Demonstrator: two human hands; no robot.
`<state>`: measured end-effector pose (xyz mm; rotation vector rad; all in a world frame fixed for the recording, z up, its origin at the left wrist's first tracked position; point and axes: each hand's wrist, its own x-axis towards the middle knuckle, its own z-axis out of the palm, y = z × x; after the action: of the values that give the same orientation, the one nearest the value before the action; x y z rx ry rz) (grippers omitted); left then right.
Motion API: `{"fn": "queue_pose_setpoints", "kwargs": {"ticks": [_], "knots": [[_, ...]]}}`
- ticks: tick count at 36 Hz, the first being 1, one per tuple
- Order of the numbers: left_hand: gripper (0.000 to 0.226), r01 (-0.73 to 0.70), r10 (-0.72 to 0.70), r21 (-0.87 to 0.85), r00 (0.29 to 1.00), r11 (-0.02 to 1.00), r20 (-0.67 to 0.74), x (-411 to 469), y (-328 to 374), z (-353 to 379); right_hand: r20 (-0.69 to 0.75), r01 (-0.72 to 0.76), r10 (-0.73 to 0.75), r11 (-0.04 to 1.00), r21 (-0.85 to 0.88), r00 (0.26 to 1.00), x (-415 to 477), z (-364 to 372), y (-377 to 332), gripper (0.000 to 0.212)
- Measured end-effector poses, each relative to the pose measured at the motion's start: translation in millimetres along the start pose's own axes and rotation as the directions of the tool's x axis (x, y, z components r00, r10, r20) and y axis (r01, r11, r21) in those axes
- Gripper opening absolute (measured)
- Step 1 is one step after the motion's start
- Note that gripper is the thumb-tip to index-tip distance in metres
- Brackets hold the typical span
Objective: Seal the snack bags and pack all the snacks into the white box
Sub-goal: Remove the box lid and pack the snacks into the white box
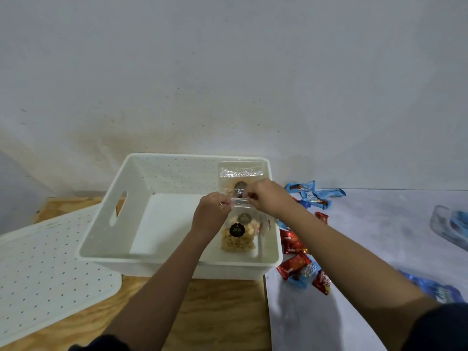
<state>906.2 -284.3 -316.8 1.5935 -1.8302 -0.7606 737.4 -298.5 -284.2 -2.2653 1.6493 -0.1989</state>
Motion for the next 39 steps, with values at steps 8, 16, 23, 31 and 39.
{"fn": "queue_pose_setpoints", "kwargs": {"ticks": [8,16,23,31,39], "knots": [[0.016,-0.026,0.033,0.137,0.998,0.990,-0.052,-4.1,21.7,5.1,-0.155,0.012,0.011,0.989,0.147,0.988,-27.1,-12.5,8.6,0.035],[0.024,-0.138,0.138,0.006,0.989,0.990,-0.046,-30.3,109.3,53.8,-0.240,-0.151,0.200,0.967,0.206,0.950,-108.5,-71.8,84.1,0.046],[0.036,-0.172,0.177,-0.042,0.958,0.984,0.225,-84.5,163.6,164.2,-0.288,-0.365,0.417,0.905,0.217,0.862,-223.1,-99.0,210.8,0.043],[0.067,0.054,-0.045,-0.013,0.925,0.998,0.378,-153.0,185.4,275.3,-0.121,-0.602,0.640,0.760,0.244,0.759,-329.7,-71.3,360.0,0.037],[0.051,0.264,-0.223,-0.118,0.934,0.957,0.281,-187.0,213.5,325.6,-0.168,-0.607,0.628,0.778,0.162,0.760,-362.6,-25.5,428.9,0.037]]}}
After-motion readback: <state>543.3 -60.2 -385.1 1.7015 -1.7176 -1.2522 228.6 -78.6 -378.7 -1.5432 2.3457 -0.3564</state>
